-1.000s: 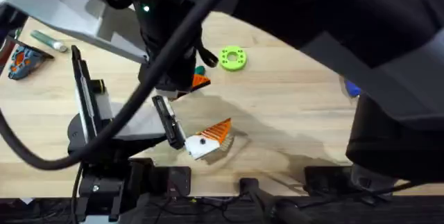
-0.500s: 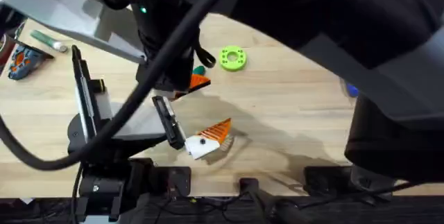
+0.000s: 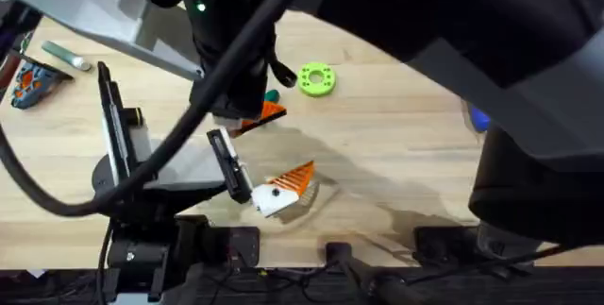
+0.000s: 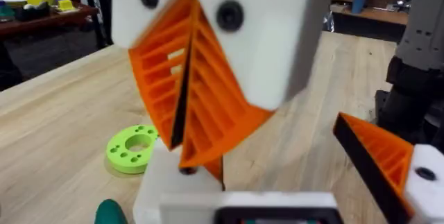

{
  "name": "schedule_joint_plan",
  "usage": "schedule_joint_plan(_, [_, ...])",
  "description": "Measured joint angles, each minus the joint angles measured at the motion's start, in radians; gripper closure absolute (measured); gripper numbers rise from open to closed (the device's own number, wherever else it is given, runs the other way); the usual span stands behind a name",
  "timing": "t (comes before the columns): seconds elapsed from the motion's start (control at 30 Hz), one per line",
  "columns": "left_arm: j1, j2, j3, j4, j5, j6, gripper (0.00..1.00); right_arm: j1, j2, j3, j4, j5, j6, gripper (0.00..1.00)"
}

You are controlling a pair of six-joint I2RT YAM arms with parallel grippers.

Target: Pick up the gripper from the table and insert it into the empty holder that is missing its gripper. Then pick up a screw, insert it into the mounting hole, and use the screwdriver to tighten it. Finally, clean up the table by picking up the vegetable and placing it into the bucket.

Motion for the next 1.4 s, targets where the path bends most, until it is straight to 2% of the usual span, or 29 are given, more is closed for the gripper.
schedule_joint_plan(1.4, [0.0,0.0,0.0,0.0,0.0,-0.01,0.015,-0.002,0.02,0.007,0.003,-0.032,0.012,0.997])
